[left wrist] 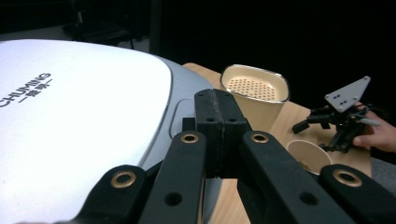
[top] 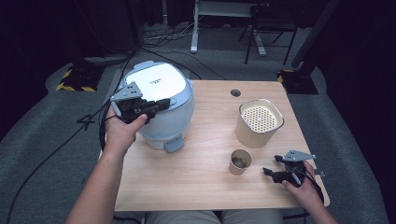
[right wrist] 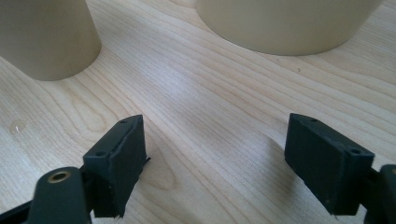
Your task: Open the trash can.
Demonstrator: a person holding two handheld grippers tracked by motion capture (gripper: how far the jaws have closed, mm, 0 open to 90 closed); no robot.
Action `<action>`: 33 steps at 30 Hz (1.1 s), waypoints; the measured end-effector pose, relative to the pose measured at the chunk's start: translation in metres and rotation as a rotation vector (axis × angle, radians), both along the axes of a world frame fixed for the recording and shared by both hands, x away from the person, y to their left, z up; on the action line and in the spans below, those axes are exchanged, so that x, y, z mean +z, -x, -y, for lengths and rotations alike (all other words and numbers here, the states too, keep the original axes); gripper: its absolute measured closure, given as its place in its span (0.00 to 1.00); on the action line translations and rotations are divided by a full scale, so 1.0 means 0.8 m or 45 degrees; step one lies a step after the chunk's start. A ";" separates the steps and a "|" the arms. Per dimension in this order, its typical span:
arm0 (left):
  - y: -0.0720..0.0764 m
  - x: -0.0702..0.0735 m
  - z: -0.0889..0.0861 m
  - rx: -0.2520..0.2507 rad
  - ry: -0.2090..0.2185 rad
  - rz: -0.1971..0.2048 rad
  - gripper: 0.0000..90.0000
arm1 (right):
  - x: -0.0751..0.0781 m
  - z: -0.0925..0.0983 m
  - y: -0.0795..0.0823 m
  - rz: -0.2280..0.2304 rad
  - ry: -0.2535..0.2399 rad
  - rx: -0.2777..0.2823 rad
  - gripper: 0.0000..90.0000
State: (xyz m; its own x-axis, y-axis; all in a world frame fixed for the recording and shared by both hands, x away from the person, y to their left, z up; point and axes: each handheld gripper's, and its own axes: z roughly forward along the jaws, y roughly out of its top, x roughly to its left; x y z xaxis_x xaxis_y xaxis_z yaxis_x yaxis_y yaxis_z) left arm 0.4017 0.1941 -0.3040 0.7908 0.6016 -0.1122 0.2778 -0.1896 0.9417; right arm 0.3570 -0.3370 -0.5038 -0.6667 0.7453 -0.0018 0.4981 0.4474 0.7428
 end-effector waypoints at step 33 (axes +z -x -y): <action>0.031 0.011 0.019 -0.021 -0.069 0.046 0.58 | 0.000 0.000 -0.001 0.000 -0.001 0.004 0.23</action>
State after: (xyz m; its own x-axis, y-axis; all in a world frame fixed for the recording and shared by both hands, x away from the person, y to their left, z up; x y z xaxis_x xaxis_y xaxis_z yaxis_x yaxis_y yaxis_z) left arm 0.3772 0.1791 -0.2953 0.8035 0.5932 -0.0511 0.2403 -0.2447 0.9393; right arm 0.3574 -0.3368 -0.5038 -0.6691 0.7432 -0.0011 0.4965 0.4481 0.7434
